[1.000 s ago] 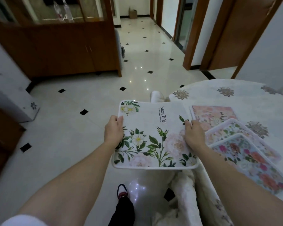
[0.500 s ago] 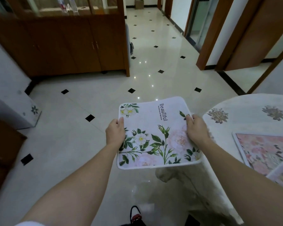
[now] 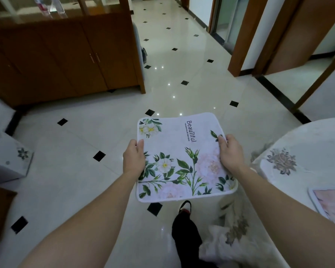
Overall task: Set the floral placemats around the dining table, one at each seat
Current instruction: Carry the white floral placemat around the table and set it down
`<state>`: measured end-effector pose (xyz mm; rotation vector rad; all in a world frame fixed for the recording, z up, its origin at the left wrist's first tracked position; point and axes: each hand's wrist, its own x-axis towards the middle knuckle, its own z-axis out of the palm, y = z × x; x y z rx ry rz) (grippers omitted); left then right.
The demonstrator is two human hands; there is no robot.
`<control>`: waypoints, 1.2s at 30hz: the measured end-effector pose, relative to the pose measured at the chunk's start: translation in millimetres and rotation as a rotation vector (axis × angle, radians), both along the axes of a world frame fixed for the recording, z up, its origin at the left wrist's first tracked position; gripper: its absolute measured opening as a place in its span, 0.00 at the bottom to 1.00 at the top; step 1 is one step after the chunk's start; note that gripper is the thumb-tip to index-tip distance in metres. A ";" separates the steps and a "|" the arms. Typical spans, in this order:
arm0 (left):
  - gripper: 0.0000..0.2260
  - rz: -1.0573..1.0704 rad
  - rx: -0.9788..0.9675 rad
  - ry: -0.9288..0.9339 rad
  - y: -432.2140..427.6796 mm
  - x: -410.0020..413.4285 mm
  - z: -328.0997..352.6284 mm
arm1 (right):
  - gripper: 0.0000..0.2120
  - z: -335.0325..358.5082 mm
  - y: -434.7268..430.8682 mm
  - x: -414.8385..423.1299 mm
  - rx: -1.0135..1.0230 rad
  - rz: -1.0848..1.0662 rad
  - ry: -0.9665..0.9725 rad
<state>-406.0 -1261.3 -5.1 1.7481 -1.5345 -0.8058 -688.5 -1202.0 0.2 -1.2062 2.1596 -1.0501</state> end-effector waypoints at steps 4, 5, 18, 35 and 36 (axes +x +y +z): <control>0.15 -0.036 -0.002 -0.022 -77.0 -25.8 -7.5 | 0.14 -19.1 -63.1 -20.4 -0.009 -0.053 -0.050; 0.15 -0.050 -0.011 -0.023 -96.7 -34.7 -7.9 | 0.14 -23.8 -80.0 -27.2 -0.012 -0.065 -0.064; 0.15 -0.268 0.013 0.011 -276.8 -181.5 -6.1 | 0.15 -29.5 -205.2 -145.2 0.045 -0.293 -0.112; 0.14 -0.653 0.103 0.095 -514.0 -407.6 -36.7 | 0.14 -32.1 -363.7 -310.3 0.075 -0.659 -0.115; 0.14 -0.689 0.107 0.097 -530.5 -425.7 -37.0 | 0.13 -30.2 -374.2 -321.9 0.078 -0.695 -0.111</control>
